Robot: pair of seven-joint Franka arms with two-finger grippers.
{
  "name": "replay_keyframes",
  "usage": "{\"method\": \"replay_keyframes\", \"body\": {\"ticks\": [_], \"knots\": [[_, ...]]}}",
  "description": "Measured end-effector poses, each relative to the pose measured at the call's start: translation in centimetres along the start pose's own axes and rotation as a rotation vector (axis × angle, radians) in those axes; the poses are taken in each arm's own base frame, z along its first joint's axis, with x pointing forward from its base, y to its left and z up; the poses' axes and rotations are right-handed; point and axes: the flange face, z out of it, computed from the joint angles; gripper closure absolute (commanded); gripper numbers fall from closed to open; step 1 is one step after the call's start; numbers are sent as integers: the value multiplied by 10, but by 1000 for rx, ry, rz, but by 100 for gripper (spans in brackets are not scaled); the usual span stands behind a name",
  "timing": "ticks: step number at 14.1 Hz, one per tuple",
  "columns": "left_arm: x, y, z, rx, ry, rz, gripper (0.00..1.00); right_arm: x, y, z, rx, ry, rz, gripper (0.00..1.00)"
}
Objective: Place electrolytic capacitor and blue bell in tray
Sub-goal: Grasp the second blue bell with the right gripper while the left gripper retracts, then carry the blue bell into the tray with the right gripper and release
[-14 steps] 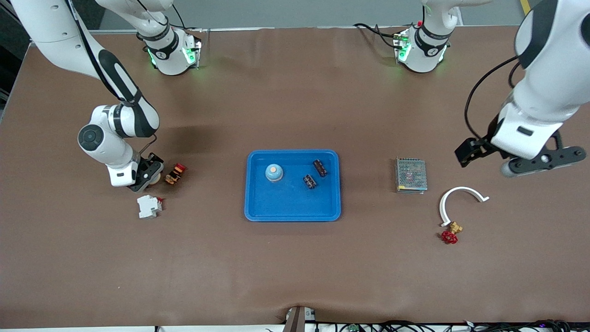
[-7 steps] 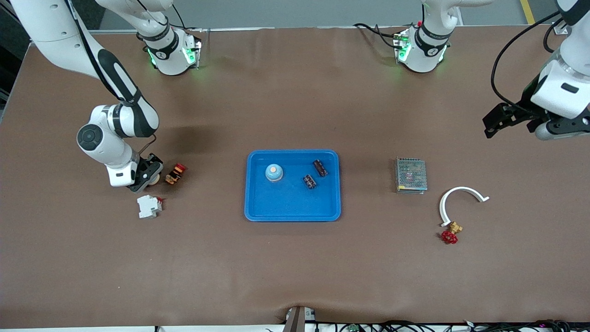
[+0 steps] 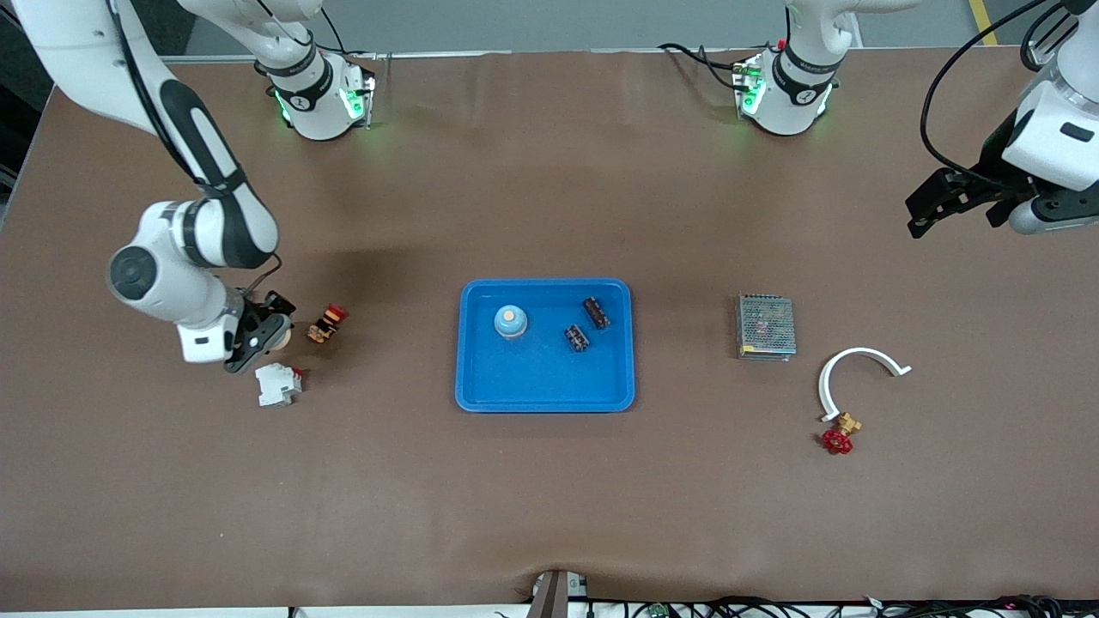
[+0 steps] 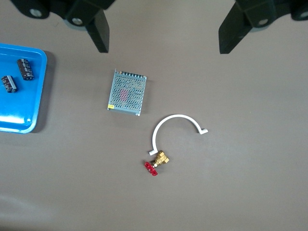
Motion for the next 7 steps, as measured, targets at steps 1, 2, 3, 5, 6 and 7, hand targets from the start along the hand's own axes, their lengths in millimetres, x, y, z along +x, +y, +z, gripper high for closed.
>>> {"method": "replay_keyframes", "body": {"ticks": [1, 2, 3, 5, 6, 7], "knots": [[0, 0, 0, 0, 0, 0, 0, 18, 2, -35, 24, -5, 19, 63], [0, 0, 0, -4, 0, -1, 0, 38, -1, -69, 29, -8, 49, 64], [0, 1, -1, -14, -2, -2, 0, 61, -11, -98, 25, -5, 84, 64], [0, 2, -1, -26, -5, -5, 0, 114, -47, -145, -4, 23, 159, 64], [0, 1, 0, -26, -6, -6, 0, 140, -72, -163, -18, 39, 203, 64], [1, 0, 1, -26, -7, -6, 0, 165, -99, -174, -28, 55, 249, 64]]}}
